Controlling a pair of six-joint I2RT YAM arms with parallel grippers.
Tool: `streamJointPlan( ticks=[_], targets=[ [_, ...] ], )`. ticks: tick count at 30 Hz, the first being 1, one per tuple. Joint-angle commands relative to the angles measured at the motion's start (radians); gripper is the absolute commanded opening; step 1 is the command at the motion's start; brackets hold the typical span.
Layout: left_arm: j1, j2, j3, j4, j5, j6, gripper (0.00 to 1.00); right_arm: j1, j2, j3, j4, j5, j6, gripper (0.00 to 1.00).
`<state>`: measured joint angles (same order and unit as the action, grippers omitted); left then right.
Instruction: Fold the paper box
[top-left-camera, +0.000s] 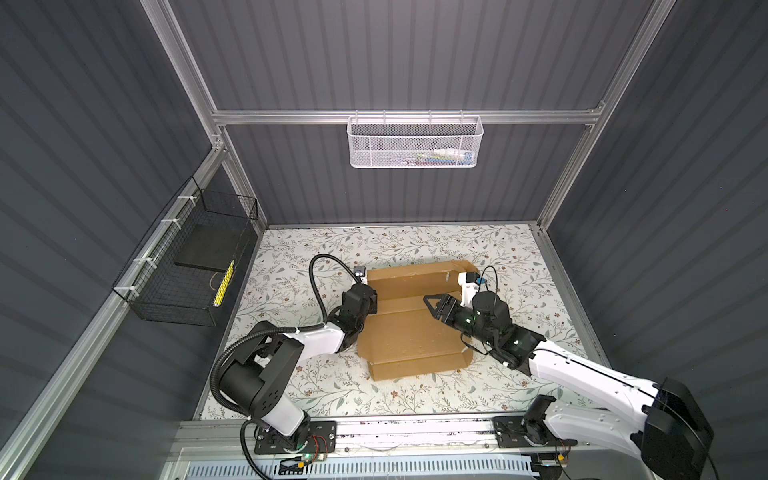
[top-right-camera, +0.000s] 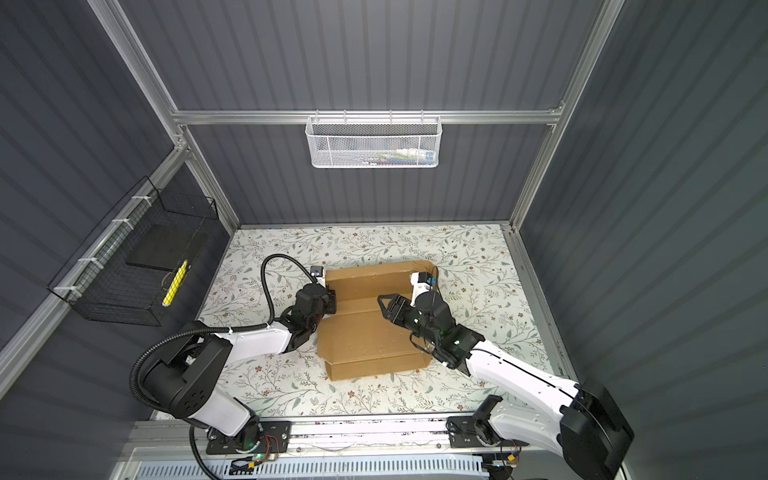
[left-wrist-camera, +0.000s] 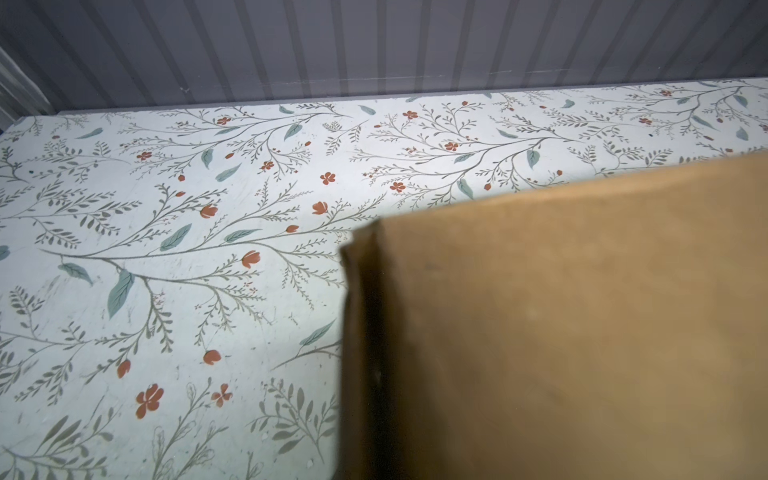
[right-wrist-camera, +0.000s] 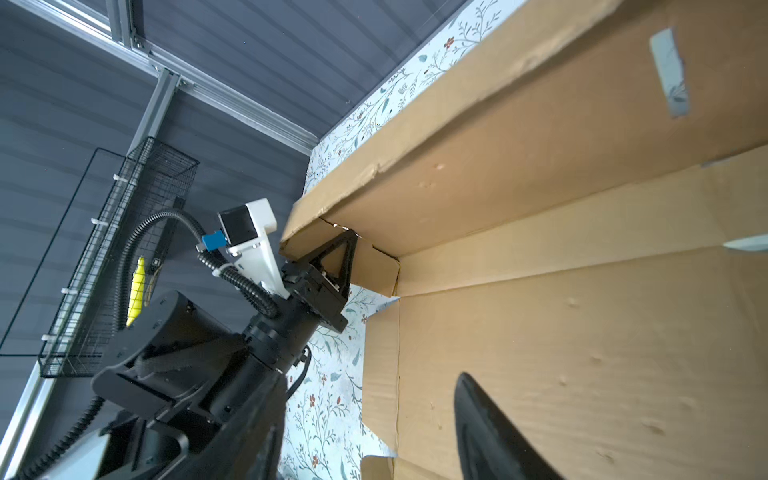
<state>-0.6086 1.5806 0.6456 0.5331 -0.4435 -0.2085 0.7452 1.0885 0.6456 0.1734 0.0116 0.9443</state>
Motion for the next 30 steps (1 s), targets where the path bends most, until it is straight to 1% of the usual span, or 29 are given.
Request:
streamJointPlan(
  ticks=[1, 5, 9, 13, 20, 30],
  targets=[
    [0.002, 0.005, -0.024, 0.080, 0.044, 0.062, 0.08, 0.002, 0.013, 0.092, -0.147, 0.059, -0.150, 0.58],
    [0.001, 0.009, -0.040, 0.115, 0.057, 0.074, 0.08, 0.002, 0.094, 0.192, -0.182, 0.054, -0.215, 0.49],
    [0.001, 0.020, -0.046, 0.134, 0.072, 0.085, 0.07, 0.000, 0.176, 0.287, -0.185, 0.059, -0.265, 0.34],
    [0.001, 0.030, -0.050, 0.144, 0.077, 0.089, 0.07, -0.001, 0.258, 0.368, -0.173, 0.055, -0.297, 0.28],
    [0.001, 0.027, -0.064, 0.155, 0.077, 0.092, 0.07, -0.010, 0.374, 0.451, -0.148, 0.052, -0.308, 0.27],
    [0.001, 0.030, -0.070, 0.168, 0.074, 0.086, 0.07, -0.049, 0.466, 0.443, -0.073, 0.026, -0.241, 0.27]
  ],
)
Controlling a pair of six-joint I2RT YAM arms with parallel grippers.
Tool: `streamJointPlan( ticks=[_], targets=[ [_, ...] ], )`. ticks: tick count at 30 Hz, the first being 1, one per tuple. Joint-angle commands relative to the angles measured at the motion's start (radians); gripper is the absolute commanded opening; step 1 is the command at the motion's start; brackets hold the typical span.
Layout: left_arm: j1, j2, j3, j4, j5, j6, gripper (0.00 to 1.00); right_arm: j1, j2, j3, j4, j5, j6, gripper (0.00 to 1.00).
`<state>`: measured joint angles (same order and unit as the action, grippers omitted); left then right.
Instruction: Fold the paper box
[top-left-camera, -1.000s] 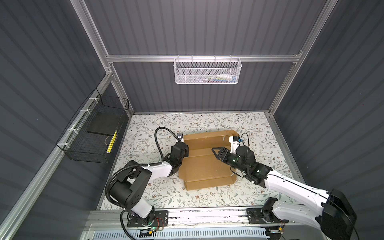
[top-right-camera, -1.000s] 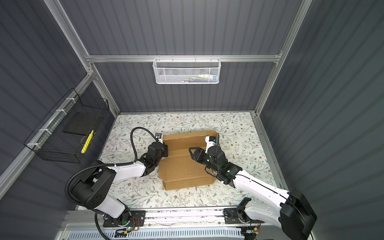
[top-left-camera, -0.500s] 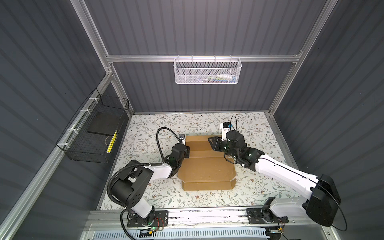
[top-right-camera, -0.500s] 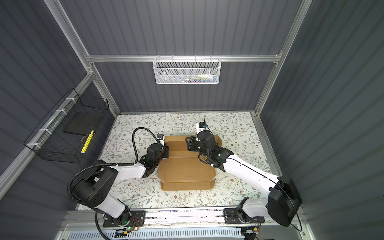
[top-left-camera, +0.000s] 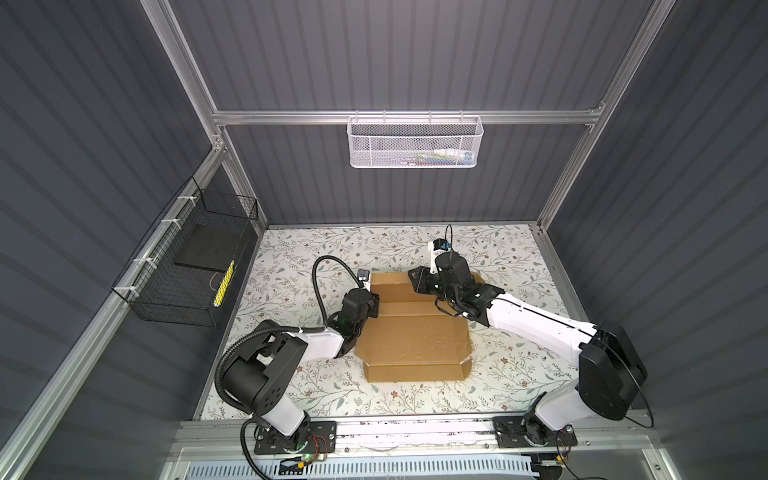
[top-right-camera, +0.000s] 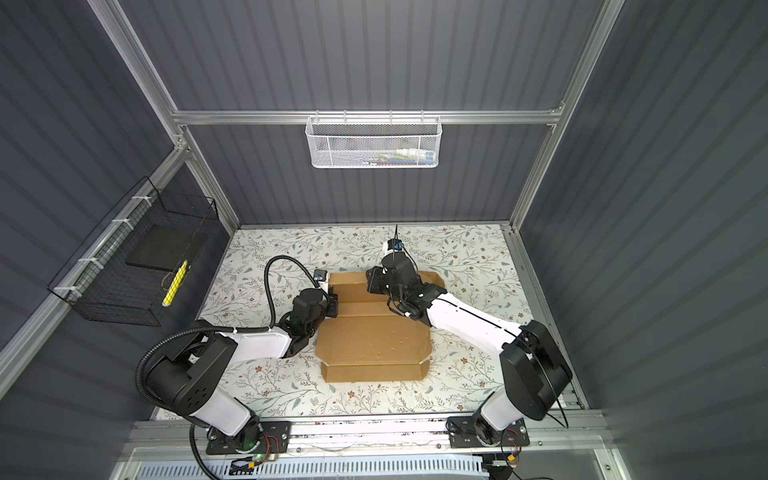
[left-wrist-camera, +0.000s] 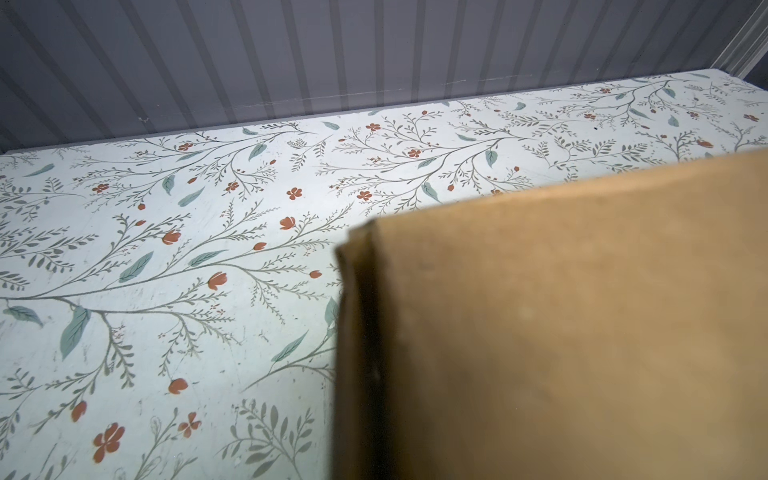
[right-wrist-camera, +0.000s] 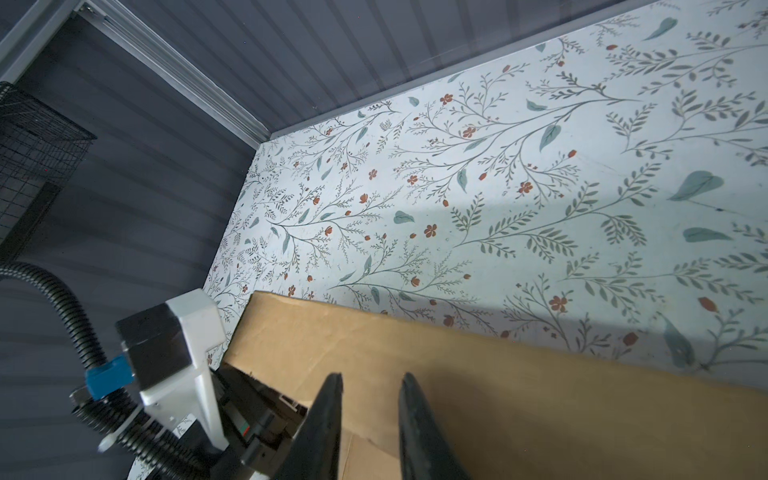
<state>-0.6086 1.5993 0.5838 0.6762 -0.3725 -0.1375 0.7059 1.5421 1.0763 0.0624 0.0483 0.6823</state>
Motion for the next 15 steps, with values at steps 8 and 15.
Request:
streamJointPlan(
  ticks=[8, 15],
  targets=[
    [0.001, 0.029, -0.005, 0.025, 0.001, 0.009, 0.09, -0.020, 0.041, -0.009, 0.058, -0.023, 0.043, 0.28],
    [0.000, 0.044, 0.002, 0.022, -0.003, 0.000, 0.11, -0.022, 0.054, -0.028, 0.070, -0.029, 0.058, 0.27]
  ],
)
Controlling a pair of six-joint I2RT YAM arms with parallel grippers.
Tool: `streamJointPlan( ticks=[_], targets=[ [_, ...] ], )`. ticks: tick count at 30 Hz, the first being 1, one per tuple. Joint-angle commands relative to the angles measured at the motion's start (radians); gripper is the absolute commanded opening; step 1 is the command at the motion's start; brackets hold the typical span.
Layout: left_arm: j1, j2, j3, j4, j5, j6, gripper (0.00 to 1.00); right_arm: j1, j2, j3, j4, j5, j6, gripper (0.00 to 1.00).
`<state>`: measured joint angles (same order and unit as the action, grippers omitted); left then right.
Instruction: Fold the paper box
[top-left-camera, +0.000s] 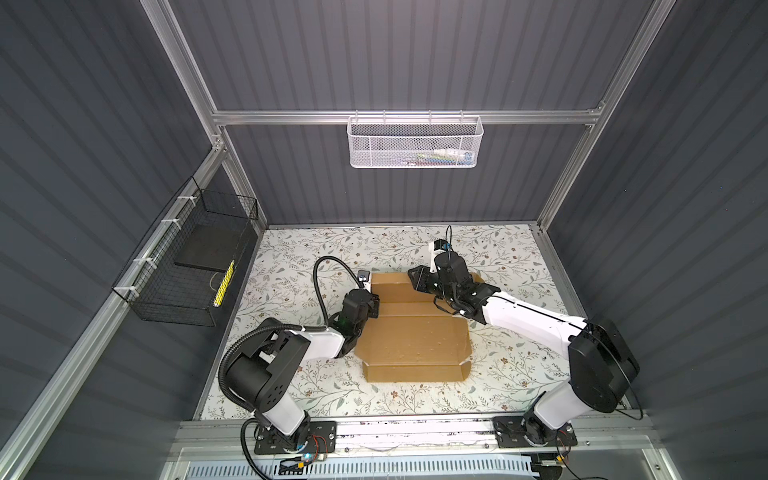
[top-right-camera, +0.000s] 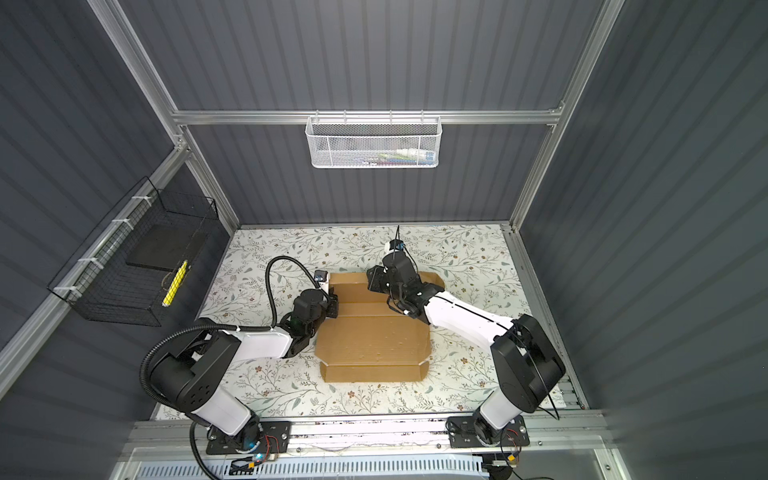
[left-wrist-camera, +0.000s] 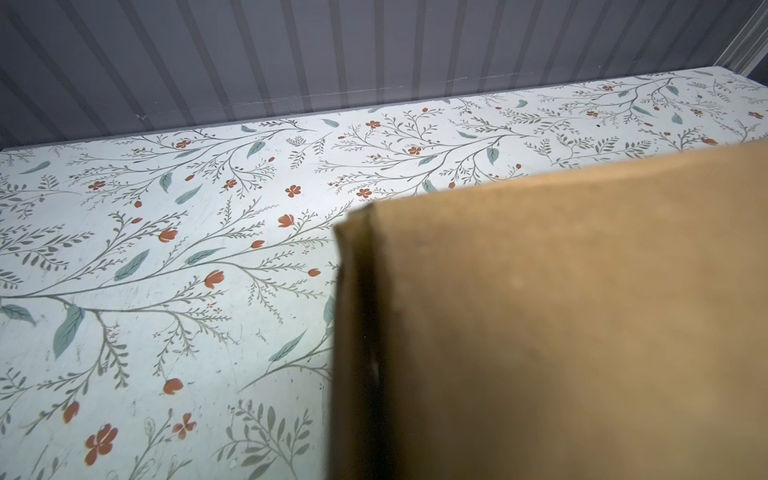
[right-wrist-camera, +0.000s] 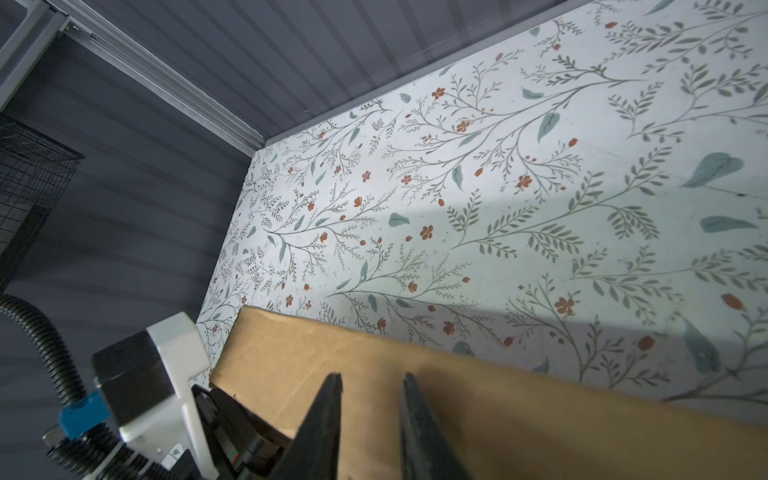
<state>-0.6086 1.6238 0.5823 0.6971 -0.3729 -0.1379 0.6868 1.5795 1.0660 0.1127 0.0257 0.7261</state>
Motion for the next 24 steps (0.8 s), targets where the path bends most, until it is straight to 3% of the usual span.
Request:
streamJointPlan(
  ticks=[1, 24],
  targets=[
    [0.000, 0.020, 0.003, 0.001, -0.004, -0.002, 0.12, -0.003, 0.019, -0.020, 0.021, -0.008, 0.016, 0.28],
    [-0.002, 0.060, 0.044, -0.031, -0.059, -0.048, 0.30, -0.003, 0.029, -0.060, 0.036, -0.018, 0.050, 0.27]
  ],
)
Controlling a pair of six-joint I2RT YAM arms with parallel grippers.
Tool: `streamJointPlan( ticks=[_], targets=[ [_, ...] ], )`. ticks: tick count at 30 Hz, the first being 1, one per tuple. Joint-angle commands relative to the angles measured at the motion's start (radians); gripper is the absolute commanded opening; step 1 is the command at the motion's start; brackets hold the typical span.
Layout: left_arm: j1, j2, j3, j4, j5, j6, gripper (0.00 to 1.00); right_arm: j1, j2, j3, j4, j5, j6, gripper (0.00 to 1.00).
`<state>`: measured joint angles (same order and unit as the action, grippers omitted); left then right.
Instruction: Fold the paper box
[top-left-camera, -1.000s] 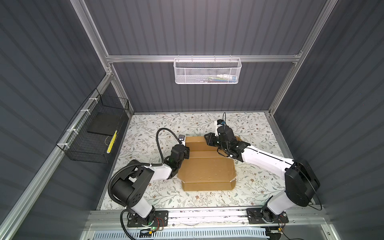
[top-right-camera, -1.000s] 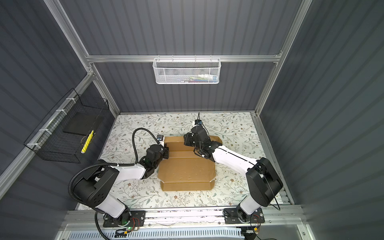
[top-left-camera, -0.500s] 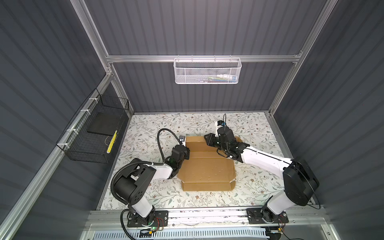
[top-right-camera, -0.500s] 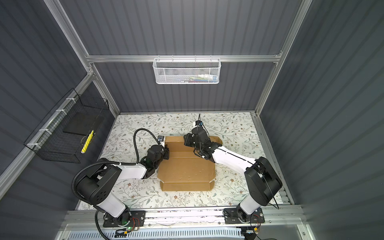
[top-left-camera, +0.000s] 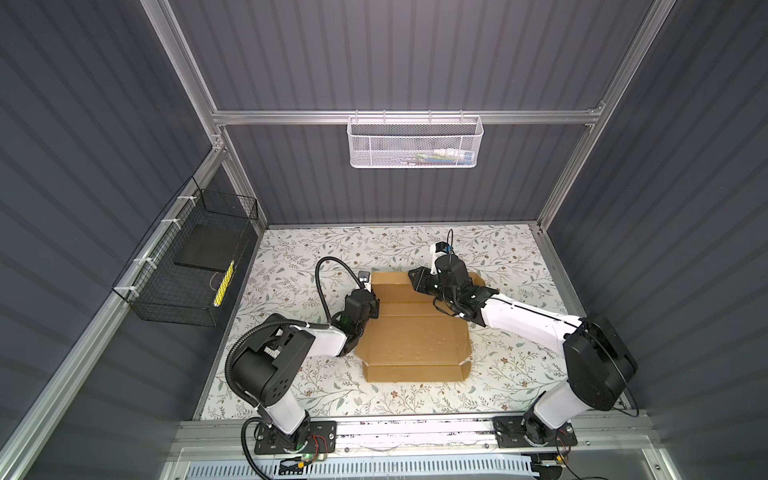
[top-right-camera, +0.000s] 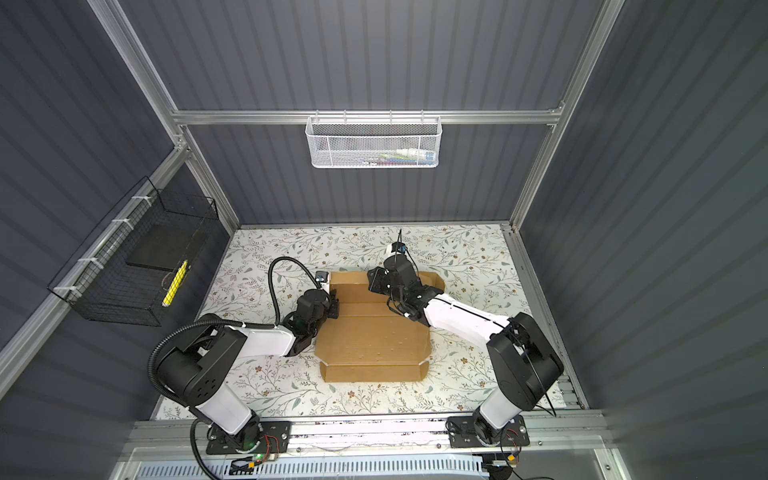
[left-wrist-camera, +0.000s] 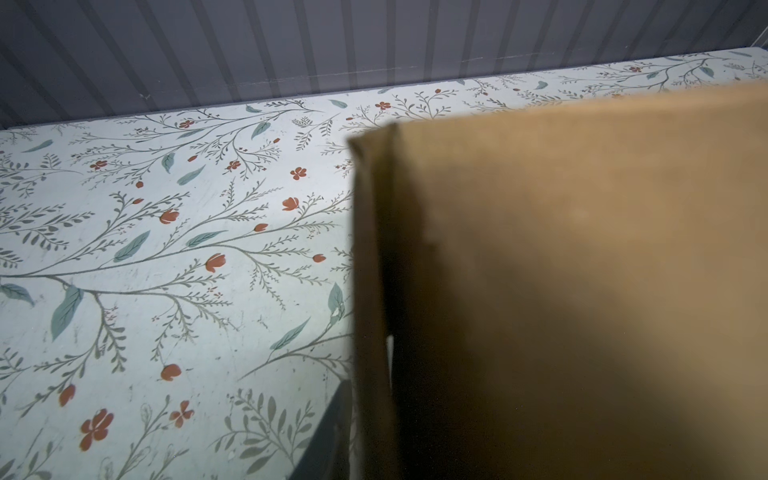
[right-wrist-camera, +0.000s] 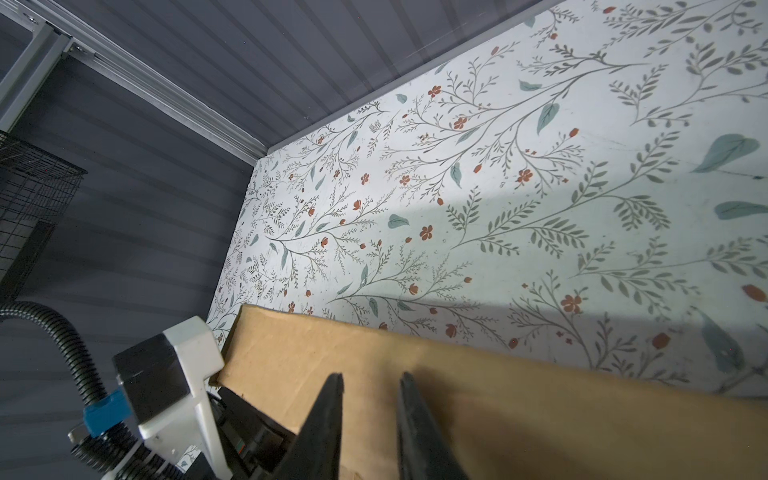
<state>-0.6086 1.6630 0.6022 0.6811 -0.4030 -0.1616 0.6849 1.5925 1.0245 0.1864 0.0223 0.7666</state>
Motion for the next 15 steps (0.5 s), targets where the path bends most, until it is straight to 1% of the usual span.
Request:
streamJointPlan(
  ticks=[1, 4, 15],
  targets=[
    [-0.002, 0.024, 0.026, -0.015, -0.034, -0.026, 0.30, -0.001, 0.017, -0.020, -0.038, -0.014, 0.009, 0.27],
    [-0.002, 0.032, 0.033, -0.015, -0.047, -0.037, 0.30, -0.001, 0.015, -0.021, -0.039, -0.012, 0.008, 0.26],
    [-0.008, 0.055, 0.056, -0.028, -0.085, -0.062, 0.16, -0.001, 0.015, -0.021, -0.046, -0.015, 0.007, 0.26]
  ],
)
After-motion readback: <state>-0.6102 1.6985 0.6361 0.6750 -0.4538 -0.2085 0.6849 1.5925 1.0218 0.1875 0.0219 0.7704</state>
